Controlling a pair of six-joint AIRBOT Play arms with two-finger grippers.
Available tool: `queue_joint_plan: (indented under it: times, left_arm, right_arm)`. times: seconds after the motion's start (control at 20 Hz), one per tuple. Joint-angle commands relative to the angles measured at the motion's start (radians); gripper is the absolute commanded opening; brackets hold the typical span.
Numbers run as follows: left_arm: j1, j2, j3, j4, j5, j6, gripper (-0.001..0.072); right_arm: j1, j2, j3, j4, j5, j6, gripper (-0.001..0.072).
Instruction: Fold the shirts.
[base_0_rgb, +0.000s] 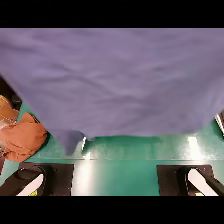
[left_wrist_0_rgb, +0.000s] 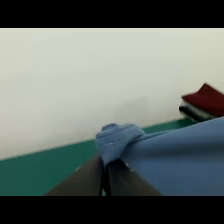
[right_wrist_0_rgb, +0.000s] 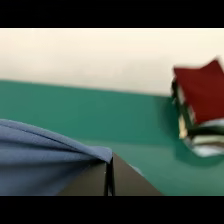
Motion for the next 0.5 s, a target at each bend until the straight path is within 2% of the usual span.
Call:
queue_joint_plan:
  times: [0.0,0.1,0.2,0.35,0.45]
  left_arm:
    - [0.001,-0.122,-0.131,-0.005,-0.11,0.0,0.0022]
    - [0.001,-0.24,-0.227,-0.044,-0.136,0.001,0.0021]
    - [0.001,-0.375,-0.311,-0.08,-0.102,0.002,0.0021]
    - [0.001,-0.602,-0.337,-0.08,0.035,0.048,0.0022]
    - [0.001,-0.716,-0.333,-0.081,0.137,0.046,0.0022]
  right_arm:
    - [0.065,-0.146,-0.111,-0.037,0.071,0.014,0.0021]
    - [0.143,-0.25,-0.229,-0.149,0.07,0.014,0.0021]
    - [0.209,-0.36,-0.304,-0.253,0.037,0.023,0.0021]
    - [0.262,-0.506,-0.326,-0.267,-0.096,0.057,0.0021]
    - [0.285,-0.583,-0.301,-0.267,-0.169,0.074,0.002]
